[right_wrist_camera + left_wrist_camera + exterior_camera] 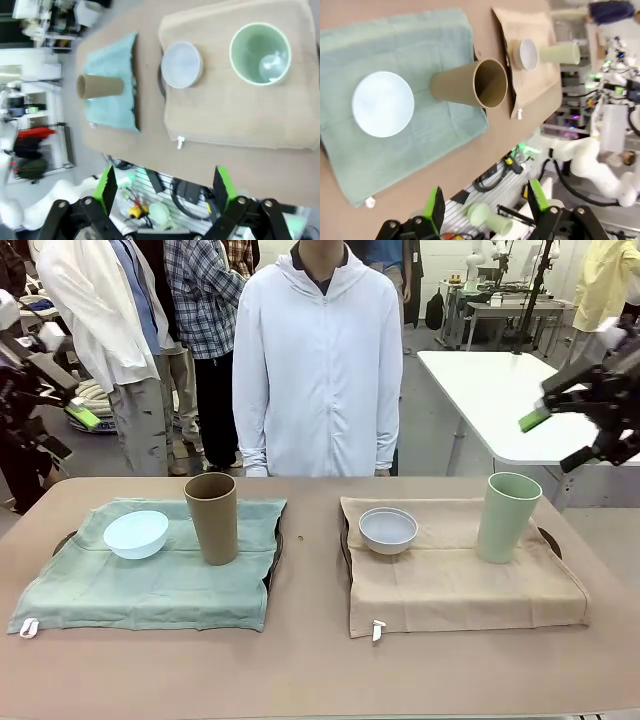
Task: Set up a tray with a mat and arrange the tableware.
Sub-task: Place the Picnic Bowl and Reusable plastic cup back onto the Handle tray in front of the human's position.
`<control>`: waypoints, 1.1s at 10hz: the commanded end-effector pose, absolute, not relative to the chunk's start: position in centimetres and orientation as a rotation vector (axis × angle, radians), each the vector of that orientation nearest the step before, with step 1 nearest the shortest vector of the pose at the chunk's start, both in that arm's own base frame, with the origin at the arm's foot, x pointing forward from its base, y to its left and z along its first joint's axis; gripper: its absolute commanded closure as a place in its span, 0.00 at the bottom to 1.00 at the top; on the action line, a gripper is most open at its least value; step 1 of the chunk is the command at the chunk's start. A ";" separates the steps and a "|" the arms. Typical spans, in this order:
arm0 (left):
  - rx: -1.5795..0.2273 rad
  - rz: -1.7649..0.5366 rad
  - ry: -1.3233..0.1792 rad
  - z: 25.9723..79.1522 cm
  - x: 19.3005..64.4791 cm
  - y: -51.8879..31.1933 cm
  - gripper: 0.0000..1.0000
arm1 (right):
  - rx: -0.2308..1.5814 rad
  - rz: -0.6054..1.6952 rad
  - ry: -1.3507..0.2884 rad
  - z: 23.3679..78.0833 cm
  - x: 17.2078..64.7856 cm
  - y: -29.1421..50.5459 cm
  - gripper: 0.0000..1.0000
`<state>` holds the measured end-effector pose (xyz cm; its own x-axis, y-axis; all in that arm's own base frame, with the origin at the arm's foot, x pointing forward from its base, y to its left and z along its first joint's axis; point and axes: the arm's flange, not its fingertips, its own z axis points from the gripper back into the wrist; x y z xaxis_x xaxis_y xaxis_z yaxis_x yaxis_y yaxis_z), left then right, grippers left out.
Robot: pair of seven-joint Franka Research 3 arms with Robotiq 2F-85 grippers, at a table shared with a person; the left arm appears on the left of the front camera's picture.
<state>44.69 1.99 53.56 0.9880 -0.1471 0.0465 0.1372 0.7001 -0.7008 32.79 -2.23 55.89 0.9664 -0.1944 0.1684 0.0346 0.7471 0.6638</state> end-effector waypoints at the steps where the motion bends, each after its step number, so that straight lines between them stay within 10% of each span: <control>1: -0.865 -0.117 -0.010 53.0 43.9 4.1 0.12 | 0.883 -0.078 -0.283 54.0 31.1 -5.4 0.00; 11: -0.956 0.014 -0.089 53.6 40.9 11.0 0.12 | 1.103 -0.107 -0.363 51.9 27.7 -12.1 0.00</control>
<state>40.44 10.60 53.33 0.9969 0.0449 0.0652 0.0271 0.5796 -0.8144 27.45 -12.19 51.64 0.9400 -0.2538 0.2279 -0.0840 0.4754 0.8758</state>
